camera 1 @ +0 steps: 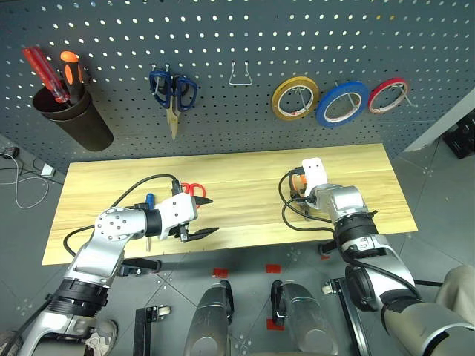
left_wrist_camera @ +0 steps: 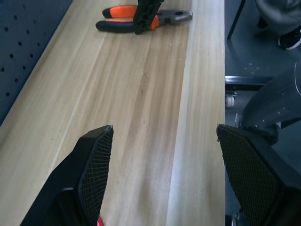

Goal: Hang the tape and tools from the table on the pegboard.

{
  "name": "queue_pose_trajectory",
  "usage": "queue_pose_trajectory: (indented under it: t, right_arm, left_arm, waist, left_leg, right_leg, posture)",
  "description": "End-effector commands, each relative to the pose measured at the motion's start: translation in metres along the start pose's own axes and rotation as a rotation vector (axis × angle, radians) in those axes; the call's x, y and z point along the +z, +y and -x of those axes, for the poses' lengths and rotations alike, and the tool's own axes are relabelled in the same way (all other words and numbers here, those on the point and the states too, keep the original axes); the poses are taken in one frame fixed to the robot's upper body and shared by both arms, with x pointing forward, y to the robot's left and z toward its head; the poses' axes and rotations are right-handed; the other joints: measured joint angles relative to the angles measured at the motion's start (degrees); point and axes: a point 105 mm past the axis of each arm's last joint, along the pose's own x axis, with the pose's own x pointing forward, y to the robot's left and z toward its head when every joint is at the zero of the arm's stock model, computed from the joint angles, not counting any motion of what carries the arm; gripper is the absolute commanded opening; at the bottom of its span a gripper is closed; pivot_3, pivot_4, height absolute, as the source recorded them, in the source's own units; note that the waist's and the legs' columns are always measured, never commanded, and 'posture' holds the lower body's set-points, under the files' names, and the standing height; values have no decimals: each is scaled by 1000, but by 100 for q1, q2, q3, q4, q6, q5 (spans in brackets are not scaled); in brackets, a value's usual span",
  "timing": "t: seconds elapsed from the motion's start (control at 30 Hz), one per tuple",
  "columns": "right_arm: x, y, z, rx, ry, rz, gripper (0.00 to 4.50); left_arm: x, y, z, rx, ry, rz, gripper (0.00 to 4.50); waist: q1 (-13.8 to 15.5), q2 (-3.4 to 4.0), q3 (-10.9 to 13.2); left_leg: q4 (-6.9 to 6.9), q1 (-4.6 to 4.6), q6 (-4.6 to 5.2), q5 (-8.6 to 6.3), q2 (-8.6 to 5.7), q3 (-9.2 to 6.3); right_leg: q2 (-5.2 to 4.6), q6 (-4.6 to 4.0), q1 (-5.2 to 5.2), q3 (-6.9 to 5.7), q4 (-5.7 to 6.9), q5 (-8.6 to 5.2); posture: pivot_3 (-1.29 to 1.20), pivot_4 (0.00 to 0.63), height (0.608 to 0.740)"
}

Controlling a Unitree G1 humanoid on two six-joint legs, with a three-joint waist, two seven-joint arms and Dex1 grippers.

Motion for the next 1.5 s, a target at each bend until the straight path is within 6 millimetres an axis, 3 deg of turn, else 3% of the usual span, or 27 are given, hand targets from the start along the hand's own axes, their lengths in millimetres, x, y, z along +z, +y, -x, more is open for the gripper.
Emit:
queue_pose_trajectory:
  t: [0.03,0.2,0.3,0.43,0.5,0.63,0.73,0.93,1.13,1.27,1.5]
  right_arm:
    - [7,0,3,19,-30,17,2742]
    - [21,24,35,83,-238,114,2744]
    - [28,48,68,126,-385,122,2744]
    - [73,91,135,194,-760,76,2744]
    - [84,99,149,201,-843,81,2744]
    - [150,135,211,246,-1226,174,2744]
    - [185,143,234,257,-1380,201,2744]
    - [227,150,249,251,-1521,236,2744]
    - [266,141,237,145,-1594,333,2744]
    - [272,134,224,108,-1595,355,2744]
    - [258,124,187,51,-1524,382,2743]
  left_arm:
    - [5,-1,1,-4,-35,14,3694]
    - [9,4,9,90,-105,73,3694]
    - [11,5,18,150,-143,150,3694]
    - [26,10,38,271,-223,253,3694]
    - [33,12,43,310,-249,280,3694]
    - [52,27,60,450,-311,349,3694]
    - [67,42,58,491,-291,313,3694]
    - [92,73,60,565,-338,329,3694]
    - [108,97,51,600,-361,303,3694]
    - [107,98,46,591,-358,301,3694]
    - [101,90,41,575,-344,320,3694]
  waist:
    - [-1,0,0]
    - [2,0,0]
    - [-16,0,0]
    - [-29,0,0]
    - [-3,-1,-1]
    - [35,-4,-2]
    - [127,-11,-6]
    - [212,-23,-13]
    - [215,-28,-10]
    - [208,-30,-7]
    - [204,-29,4]
  left_leg:
    - [0,0,0,0,0,0]
    - [-1,-5,-1,0,2,-1]
    - [-2,-11,-3,1,3,-1]
    - [-2,-11,-1,-1,9,-3]
    - [-1,-8,-2,-1,9,-9]
    - [8,-1,-22,12,3,-18]
    - [12,2,-40,26,-4,-24]
    - [10,6,-53,35,-7,-33]
    - [6,3,-54,37,-8,-31]
    - [1,3,-54,37,-4,-24]
    - [-12,0,-55,36,2,-20]
  right_leg:
    - [0,0,0,0,0,0]
    - [0,1,-2,-1,-2,-1]
    - [0,3,-9,0,-4,-2]
    - [4,4,-15,3,4,-2]
    - [5,4,-14,-2,10,-2]
    - [4,6,-5,-4,11,-2]
    - [4,5,-7,-5,38,-1]
    - [5,1,-7,-10,58,-3]
    - [3,-2,-11,-13,57,-3]
    - [3,-14,-11,-12,48,-12]
    - [3,-26,-14,-14,43,-21]
  posture:
    - [-23,310,740]
    - [-20,300,740]
    - [-7,297,740]
    - [4,299,740]
    - [31,303,740]
    - [62,299,740]
    - [75,296,740]
    - [91,291,740]
    - [108,309,740]
    - [121,328,740]
    - [136,347,740]
